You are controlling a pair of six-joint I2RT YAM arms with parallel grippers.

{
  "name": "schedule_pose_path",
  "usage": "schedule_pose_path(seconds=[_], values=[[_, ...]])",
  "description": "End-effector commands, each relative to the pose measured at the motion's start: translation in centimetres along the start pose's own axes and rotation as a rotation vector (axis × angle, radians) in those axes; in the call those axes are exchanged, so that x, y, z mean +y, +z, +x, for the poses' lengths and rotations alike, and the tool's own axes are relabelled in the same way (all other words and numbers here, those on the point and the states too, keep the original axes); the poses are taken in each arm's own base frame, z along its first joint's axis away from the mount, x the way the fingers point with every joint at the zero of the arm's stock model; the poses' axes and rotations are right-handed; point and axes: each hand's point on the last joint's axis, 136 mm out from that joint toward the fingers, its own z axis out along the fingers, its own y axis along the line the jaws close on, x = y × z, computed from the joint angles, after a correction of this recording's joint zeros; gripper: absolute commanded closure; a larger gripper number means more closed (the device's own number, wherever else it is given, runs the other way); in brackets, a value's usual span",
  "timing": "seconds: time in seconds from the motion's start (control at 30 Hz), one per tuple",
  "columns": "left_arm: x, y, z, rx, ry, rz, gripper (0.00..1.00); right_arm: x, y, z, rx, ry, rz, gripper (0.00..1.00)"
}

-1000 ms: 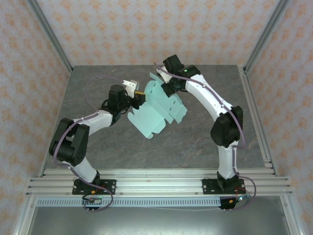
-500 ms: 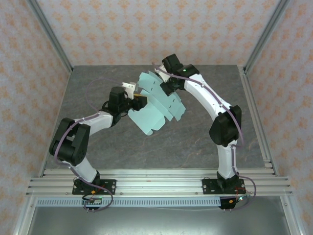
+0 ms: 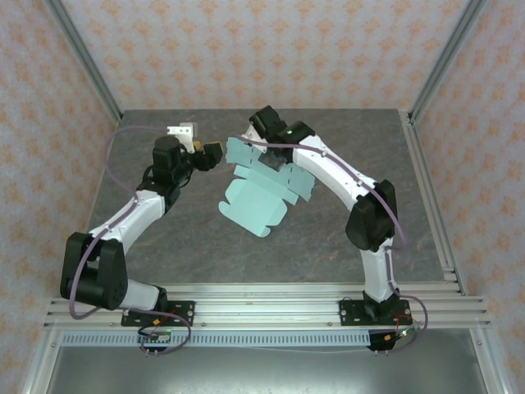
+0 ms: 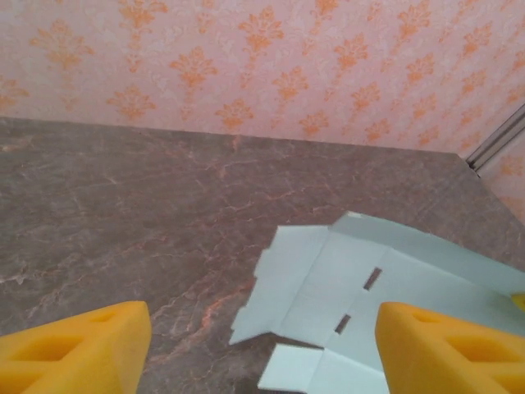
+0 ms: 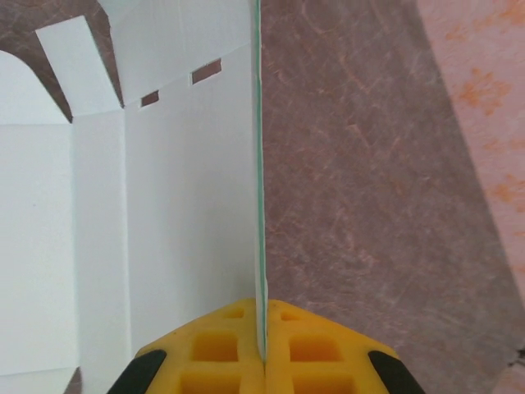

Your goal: Fold the paper box

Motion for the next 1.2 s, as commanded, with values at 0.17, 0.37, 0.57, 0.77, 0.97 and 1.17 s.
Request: schedule_pose_path(seconds=[0.17,0.37,0.57,0.77,0.97,1.17], values=[[-1.7,-2.0,-0.4,0.065,0.373,0.111,0.24,-0.6,-1.2,-2.6,-0.142,-0.088,0.152,1.0],[-3.8,-2.0,-1.0,0.074,0.626,0.296,0.33,0.5,-1.3,-2.6,-0.237,-0.112,0.194,1.0],[-7.1,-1.8,1.6,0.144,0.81,0.503,0.46,1.1,-1.7,-2.6,-0.311,-0.097,0.195,0.99],[-6.7,0.6,2.4,0.185,0.873,0.458,0.49,1.7,-1.1,-2.3,-0.314,-0.11,0.191,0.99],[-6.7,1.9,1.8,0.201,0.956,0.425,0.53,2.2,-1.0,-2.1,-0.303,-0.131,0.163,0.99],[-6.5,2.2,1.6,0.199,0.998,0.406,0.53,2.3,-1.0,-1.9,-0.291,-0.143,0.156,0.99]])
